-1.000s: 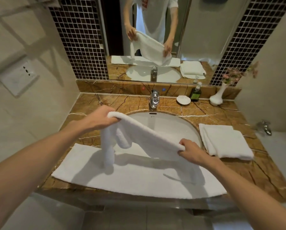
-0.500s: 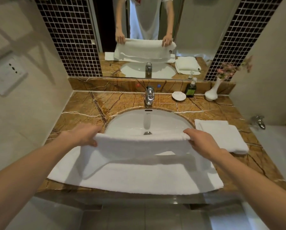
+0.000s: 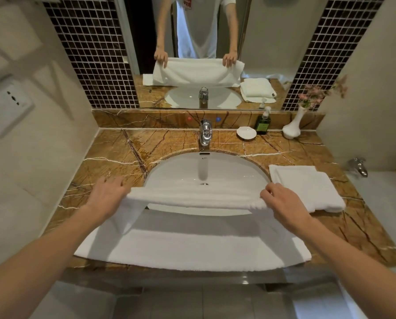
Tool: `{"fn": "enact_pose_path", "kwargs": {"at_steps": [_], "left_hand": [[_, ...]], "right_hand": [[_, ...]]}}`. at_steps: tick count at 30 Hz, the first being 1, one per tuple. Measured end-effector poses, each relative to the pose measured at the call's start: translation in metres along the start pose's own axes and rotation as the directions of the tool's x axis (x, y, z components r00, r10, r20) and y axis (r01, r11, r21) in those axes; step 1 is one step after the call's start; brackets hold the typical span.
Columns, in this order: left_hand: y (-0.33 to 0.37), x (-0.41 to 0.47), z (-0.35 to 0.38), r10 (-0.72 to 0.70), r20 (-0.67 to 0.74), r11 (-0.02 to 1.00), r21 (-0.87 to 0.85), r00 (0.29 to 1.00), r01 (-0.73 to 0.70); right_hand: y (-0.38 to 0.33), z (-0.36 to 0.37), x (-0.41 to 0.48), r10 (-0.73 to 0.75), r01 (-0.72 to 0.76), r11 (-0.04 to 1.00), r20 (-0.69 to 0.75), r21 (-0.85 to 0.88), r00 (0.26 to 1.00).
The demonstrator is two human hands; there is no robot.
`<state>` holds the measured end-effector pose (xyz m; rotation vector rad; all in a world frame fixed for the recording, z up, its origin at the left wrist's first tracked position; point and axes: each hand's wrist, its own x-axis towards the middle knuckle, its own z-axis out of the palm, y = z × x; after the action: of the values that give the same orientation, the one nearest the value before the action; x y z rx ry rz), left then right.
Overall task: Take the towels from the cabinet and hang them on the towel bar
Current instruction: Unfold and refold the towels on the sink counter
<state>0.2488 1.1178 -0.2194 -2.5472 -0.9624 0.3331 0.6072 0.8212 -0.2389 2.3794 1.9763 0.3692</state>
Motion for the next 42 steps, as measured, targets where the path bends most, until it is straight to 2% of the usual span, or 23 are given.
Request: {"fn": "enact_pose_path", "kwargs": {"at_steps": [4, 6, 9, 13, 15, 17, 19, 22, 25, 29, 35, 38, 42], "left_hand": [[0.009, -0.023, 0.031, 0.004, 0.175, 0.995, 0.093, 0.985, -0.021], [0.015, -0.035, 0.040, 0.024, 0.218, 0.992, 0.114, 0.976, -0.050], [0.019, -0.048, 0.055, 0.072, 0.223, 0.986, 0.130, 0.972, -0.103], [0.011, -0.057, 0.070, 0.171, 0.133, 0.972, 0.141, 0.976, -0.190], [0.009, -0.055, 0.078, 0.254, 0.145, 0.933, 0.223, 0.956, -0.282], [0.010, -0.050, 0.075, 0.303, 0.271, 0.895, 0.248, 0.913, -0.371], [0.011, -0.045, 0.069, 0.276, 0.299, 0.912, 0.218, 0.913, -0.347], [0.013, -0.039, 0.061, 0.198, 0.283, 0.945, 0.200, 0.939, -0.259], [0.014, -0.033, 0.058, 0.144, 0.258, 0.950, 0.235, 0.955, -0.207], [0.010, -0.030, 0.054, 0.073, 0.222, 0.952, 0.274, 0.972, -0.135], [-0.002, -0.037, 0.051, -0.079, 0.183, 0.953, 0.303, 0.980, 0.020], [-0.003, -0.045, 0.060, -0.055, 0.190, 0.954, 0.299, 0.980, -0.004], [0.007, -0.062, 0.078, 0.057, 0.268, 0.959, 0.252, 0.962, -0.127]], "right_hand": [[-0.013, 0.020, -0.026, -0.036, 0.041, 0.998, 0.097, -0.049, 0.995], [-0.021, 0.033, -0.042, -0.044, 0.056, 0.996, 0.173, -0.067, 0.984], [-0.031, 0.050, -0.061, -0.057, 0.078, 0.994, 0.251, -0.073, 0.966], [-0.038, 0.063, -0.078, -0.127, 0.153, 0.986, 0.315, -0.060, 0.941], [-0.037, 0.062, -0.081, -0.156, 0.171, 0.985, 0.301, -0.025, 0.941], [-0.034, 0.057, -0.077, -0.182, 0.193, 0.981, 0.306, -0.004, 0.934], [-0.033, 0.051, -0.070, -0.214, 0.223, 0.975, 0.336, 0.011, 0.917], [-0.035, 0.048, -0.059, -0.156, 0.144, 0.988, 0.393, 0.062, 0.906], [-0.040, 0.053, -0.053, -0.127, 0.126, 0.992, 0.297, 0.024, 0.946], [-0.041, 0.063, -0.057, -0.092, 0.116, 0.991, 0.282, -0.069, 0.955], [-0.043, 0.064, -0.061, -0.079, 0.093, 0.994, 0.215, -0.057, 0.973], [-0.044, 0.066, -0.061, -0.076, 0.091, 0.994, 0.218, -0.057, 0.973], [-0.043, 0.067, -0.061, -0.050, 0.065, 0.997, 0.264, -0.050, 0.963]]}}
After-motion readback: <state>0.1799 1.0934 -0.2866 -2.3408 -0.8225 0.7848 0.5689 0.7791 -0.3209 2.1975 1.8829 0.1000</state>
